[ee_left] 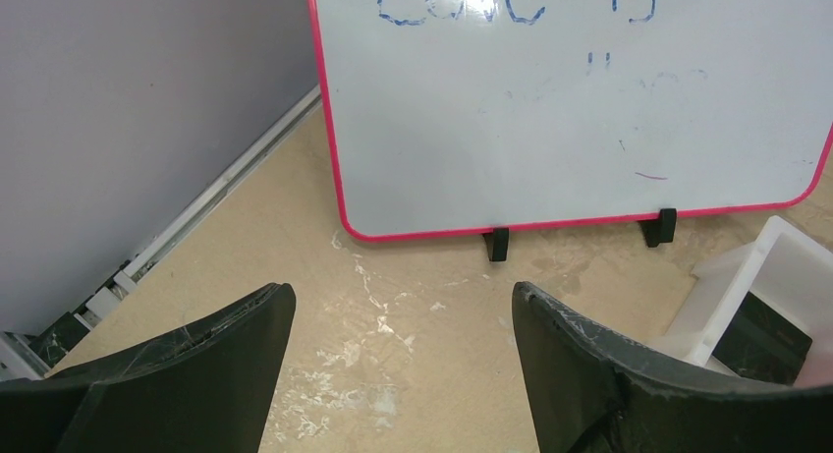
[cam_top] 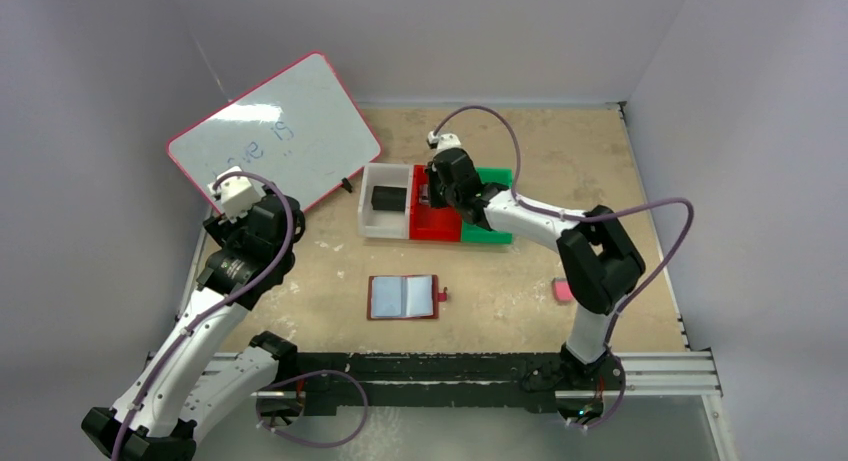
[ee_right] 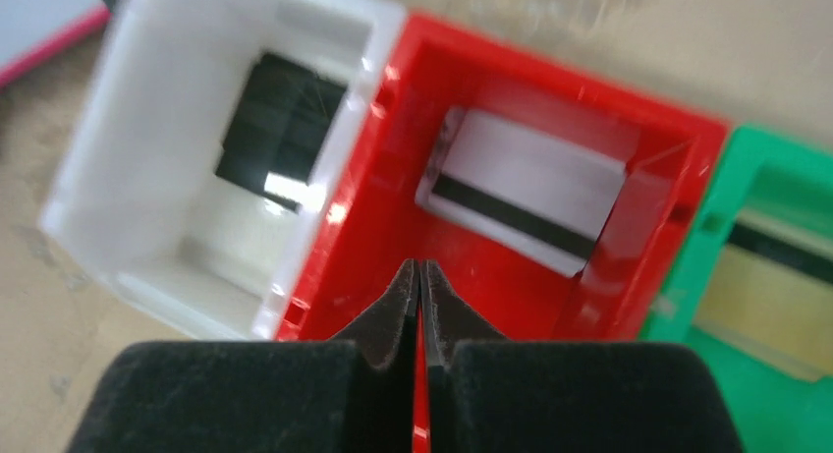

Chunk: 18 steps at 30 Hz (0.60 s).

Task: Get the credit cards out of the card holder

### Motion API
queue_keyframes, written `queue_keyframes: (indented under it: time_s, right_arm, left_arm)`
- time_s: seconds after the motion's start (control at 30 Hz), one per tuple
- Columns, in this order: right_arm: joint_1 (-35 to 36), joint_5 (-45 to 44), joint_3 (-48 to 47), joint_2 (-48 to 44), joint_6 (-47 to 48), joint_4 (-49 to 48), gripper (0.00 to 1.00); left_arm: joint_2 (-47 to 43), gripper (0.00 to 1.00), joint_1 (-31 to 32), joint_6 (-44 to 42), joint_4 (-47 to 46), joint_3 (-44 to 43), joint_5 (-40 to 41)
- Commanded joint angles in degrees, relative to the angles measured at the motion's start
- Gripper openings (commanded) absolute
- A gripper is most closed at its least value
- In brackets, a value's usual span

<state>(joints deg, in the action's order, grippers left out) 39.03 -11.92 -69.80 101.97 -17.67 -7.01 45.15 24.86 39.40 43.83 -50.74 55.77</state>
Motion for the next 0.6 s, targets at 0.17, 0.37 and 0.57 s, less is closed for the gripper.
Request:
queue_keyframes:
  time_s: [0.17, 0.37, 0.57]
  right_arm:
    - [0.0, -0.59, -5.82, 6.3, -7.24, 10.28, 0.0]
    - [0.03, -2.29, -9.67, 10.77, -6.9, 13.48, 0.01]
    - [0.1, -4.14, -13.95, 14.52, -6.41, 15.41, 0.01]
  left_arm:
    - [-0.2, 0.81, -0.25, -1.05, -1.78, -0.24, 0.29]
    - [-0.58, 0.81, -0.19, -0.99, -1.9, -0.13, 0.32]
    - [-0.31, 0.81, -0.24, -1.18, -1.93, -0.2, 0.14]
